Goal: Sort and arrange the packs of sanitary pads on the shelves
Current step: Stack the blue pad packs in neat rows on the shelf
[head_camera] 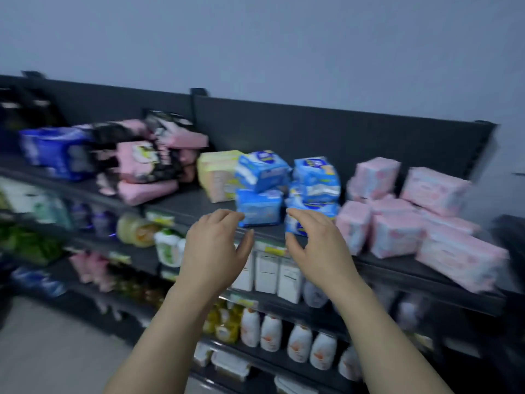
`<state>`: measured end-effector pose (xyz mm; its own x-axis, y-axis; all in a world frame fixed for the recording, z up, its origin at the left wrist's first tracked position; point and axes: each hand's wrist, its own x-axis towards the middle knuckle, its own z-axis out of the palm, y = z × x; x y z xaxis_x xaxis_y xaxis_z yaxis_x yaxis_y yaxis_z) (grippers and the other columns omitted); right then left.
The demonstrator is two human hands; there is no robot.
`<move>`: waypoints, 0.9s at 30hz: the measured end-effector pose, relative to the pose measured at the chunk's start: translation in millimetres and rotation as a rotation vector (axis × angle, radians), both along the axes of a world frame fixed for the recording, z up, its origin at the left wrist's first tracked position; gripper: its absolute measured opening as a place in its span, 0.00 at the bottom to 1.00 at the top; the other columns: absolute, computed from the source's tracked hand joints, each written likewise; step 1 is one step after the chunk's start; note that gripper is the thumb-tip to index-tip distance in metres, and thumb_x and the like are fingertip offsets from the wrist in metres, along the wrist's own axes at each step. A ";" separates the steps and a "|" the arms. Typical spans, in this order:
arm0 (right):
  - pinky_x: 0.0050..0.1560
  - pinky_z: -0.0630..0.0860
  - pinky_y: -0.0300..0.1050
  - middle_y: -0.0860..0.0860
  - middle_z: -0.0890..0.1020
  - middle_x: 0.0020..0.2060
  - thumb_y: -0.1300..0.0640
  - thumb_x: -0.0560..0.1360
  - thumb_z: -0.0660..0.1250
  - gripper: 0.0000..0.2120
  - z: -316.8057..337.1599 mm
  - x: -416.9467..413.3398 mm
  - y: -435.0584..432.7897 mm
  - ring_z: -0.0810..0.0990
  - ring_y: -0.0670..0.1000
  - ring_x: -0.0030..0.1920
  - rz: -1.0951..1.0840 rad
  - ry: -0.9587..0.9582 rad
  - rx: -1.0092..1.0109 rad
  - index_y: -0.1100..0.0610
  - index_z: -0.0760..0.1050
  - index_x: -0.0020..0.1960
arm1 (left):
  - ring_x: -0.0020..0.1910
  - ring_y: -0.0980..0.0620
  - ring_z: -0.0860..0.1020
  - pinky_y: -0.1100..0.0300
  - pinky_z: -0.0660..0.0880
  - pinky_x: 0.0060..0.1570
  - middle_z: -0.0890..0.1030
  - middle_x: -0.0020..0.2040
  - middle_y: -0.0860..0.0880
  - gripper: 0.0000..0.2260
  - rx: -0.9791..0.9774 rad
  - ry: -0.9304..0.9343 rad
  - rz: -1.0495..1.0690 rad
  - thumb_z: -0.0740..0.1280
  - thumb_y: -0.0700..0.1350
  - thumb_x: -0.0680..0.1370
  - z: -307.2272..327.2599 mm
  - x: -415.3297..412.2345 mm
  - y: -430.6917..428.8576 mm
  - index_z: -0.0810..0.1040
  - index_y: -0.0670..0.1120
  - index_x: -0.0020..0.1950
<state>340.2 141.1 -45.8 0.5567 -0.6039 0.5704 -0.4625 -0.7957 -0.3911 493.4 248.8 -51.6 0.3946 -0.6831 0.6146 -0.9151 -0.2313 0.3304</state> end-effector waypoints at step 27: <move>0.64 0.70 0.55 0.51 0.79 0.58 0.56 0.76 0.65 0.20 -3.1 459.2 119.9 0.74 0.55 0.61 0.466 0.118 0.054 0.55 0.73 0.67 | 0.54 0.47 0.78 0.53 0.74 0.52 0.81 0.57 0.50 0.16 0.139 0.042 0.587 0.66 0.53 0.78 -1.5 401.6 199.3 0.80 0.48 0.62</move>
<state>799.3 261.0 -48.9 0.8341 -0.3019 0.4616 -0.1057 -0.9089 -0.4034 895.0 448.0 -53.1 0.7520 -0.4168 0.5107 -0.6083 -0.7374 0.2937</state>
